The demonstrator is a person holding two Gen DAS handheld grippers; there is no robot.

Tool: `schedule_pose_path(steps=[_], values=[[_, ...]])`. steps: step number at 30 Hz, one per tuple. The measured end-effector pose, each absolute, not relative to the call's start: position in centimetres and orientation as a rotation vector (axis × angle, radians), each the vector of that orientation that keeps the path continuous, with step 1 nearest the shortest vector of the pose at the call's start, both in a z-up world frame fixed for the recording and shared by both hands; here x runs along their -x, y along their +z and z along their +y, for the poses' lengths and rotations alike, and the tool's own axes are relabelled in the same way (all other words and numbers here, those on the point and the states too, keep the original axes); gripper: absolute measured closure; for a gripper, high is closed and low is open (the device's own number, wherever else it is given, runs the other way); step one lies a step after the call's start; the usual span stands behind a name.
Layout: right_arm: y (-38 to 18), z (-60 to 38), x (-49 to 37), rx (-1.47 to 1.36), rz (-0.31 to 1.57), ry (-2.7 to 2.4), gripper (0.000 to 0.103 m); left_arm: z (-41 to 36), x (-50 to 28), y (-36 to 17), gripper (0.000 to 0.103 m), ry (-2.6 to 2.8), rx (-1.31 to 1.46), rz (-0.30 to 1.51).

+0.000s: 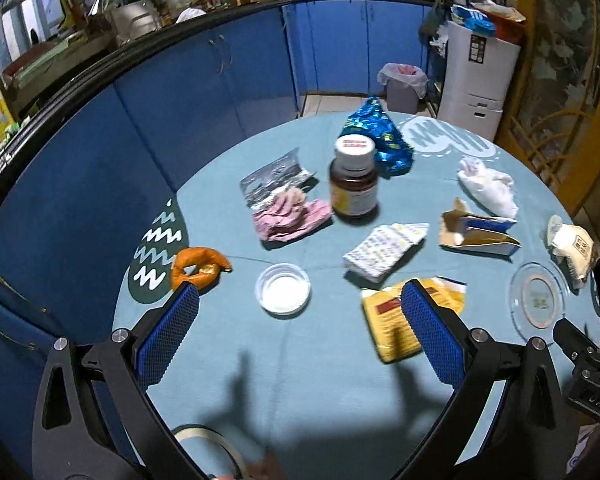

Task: Collect trash
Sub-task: 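Move both tools back over the table, then grasp the clear round lid with the right tool while the left tool grasps the white cap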

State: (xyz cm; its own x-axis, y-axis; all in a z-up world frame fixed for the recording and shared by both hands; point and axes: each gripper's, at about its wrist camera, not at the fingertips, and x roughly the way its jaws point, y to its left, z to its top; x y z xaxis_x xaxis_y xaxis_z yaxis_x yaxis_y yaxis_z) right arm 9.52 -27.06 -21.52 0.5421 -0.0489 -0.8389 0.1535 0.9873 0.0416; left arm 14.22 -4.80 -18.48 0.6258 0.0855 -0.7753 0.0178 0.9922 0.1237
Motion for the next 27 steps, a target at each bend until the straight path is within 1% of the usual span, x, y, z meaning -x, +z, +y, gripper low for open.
schedule_pose_path(steps=[9,27], values=[[-22.2,-25.6,-10.7,-0.099,1.016,-0.125,0.007,-2.5,-15.4,-19.4,0.003,0.051,-0.086,0.916],[-24.0,-25.3,-12.6,-0.101,1.08,-0.138,0.007,-1.0,-18.8,-23.8,0.004,0.097,-0.055,1.042]])
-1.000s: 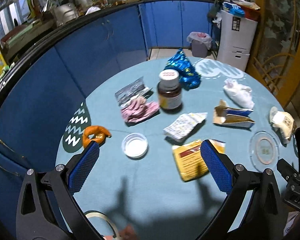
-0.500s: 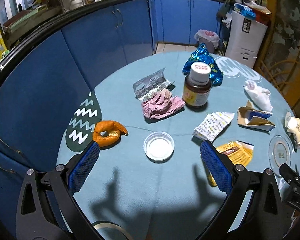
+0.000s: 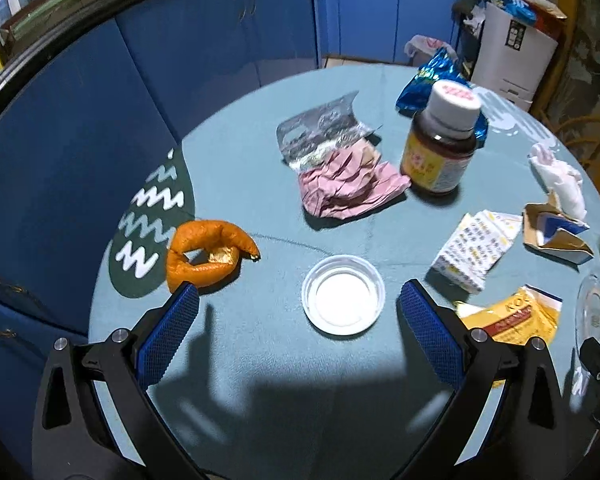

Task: Collect trash
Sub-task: 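Grasp the clear round lid with the right tool while the left tool grasps the white cap, then carry the clear lid and white cap over the black bin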

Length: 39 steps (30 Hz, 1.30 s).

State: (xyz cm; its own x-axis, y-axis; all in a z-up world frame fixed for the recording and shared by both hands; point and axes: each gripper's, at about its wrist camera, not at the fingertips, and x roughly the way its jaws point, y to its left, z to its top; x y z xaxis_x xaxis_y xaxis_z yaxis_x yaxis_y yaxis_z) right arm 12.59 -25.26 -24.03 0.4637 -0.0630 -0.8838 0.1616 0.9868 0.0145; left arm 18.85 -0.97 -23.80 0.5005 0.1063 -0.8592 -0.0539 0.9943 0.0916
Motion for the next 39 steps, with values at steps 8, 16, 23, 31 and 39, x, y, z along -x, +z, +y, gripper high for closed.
schedule_pose_path(steps=[8,16,23,31,39], values=[[-25.0,-25.2,-13.2,-0.113,1.113,-0.132,0.007,-0.8,-19.2,-24.1,0.013,0.084,-0.047,1.05],[-24.6,-24.7,-12.6,-0.102,1.082,-0.105,0.022,-1.4,-18.5,-23.4,0.061,0.007,-0.034,1.043],[-23.8,-24.9,-11.8,-0.125,1.051,-0.084,0.023,-0.5,-17.9,-22.7,0.062,0.023,-0.013,1.035],[-22.1,-25.3,-10.6,-0.135,1.007,-0.085,0.023,-1.6,-16.3,-19.7,0.062,0.01,-0.025,0.95],[-20.5,-26.9,-8.6,-0.156,0.958,-0.109,0.023,-4.7,-15.6,-18.0,0.062,-0.043,-0.052,0.911]])
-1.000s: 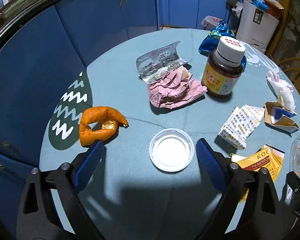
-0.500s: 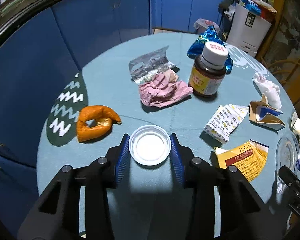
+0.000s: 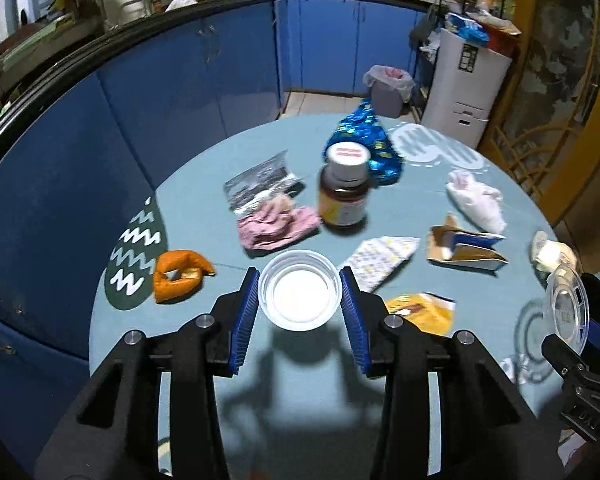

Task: Collect trash
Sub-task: 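Carry the clear lid and white cap over the black bin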

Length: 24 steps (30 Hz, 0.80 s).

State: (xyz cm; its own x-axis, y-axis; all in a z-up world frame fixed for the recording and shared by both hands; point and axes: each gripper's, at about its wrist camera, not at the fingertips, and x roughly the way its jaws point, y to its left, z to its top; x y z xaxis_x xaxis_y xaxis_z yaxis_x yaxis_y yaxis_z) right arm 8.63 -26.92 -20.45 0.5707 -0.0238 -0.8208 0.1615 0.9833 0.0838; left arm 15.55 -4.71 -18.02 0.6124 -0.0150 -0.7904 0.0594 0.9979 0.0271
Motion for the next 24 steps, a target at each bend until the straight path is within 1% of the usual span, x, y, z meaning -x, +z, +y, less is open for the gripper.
schedule_pose_path(steps=[14,24], values=[[-18.5,-31.6,-5.2,-0.224,0.884,-0.188,0.023,-11.6,-13.5,-16.0,0.062,-0.145,-0.117,0.857],[-18.4,-34.7,-4.2,-0.265,0.857,-0.232,0.023,-17.1,-12.5,-15.3,0.062,-0.229,-0.177,0.839]])
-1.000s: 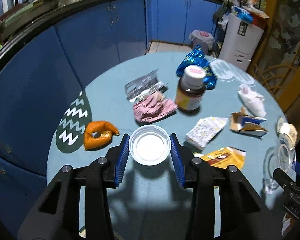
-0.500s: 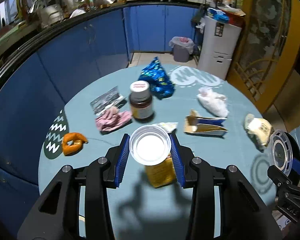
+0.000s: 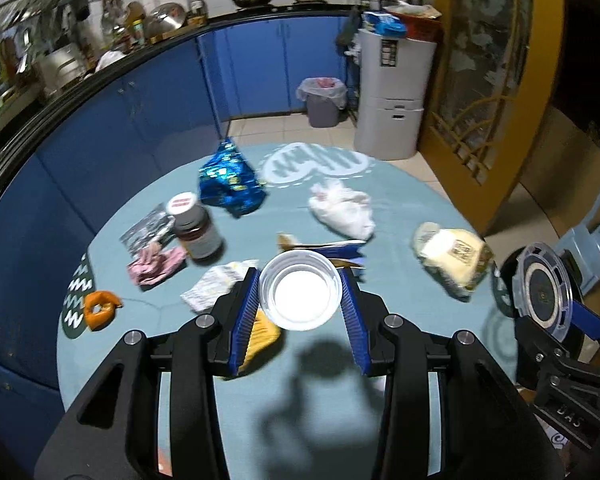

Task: Collect trash
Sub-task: 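Carry the clear lid and white cap over the black bin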

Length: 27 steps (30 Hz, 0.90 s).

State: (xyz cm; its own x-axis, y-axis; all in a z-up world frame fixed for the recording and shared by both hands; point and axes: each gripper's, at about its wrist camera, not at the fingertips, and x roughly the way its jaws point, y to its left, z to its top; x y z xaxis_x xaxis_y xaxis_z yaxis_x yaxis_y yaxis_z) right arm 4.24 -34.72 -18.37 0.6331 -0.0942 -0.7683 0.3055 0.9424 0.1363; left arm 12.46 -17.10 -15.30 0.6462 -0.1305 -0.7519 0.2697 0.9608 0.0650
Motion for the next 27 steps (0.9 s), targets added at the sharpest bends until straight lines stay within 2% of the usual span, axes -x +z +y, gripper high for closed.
schedule_pose_path(steps=[27], values=[[-20.2,-44.4,-1.1,-0.403,0.844,-0.375,0.023,-31.6,-9.5,-16.1,0.061,-0.445,-0.331,0.82]])
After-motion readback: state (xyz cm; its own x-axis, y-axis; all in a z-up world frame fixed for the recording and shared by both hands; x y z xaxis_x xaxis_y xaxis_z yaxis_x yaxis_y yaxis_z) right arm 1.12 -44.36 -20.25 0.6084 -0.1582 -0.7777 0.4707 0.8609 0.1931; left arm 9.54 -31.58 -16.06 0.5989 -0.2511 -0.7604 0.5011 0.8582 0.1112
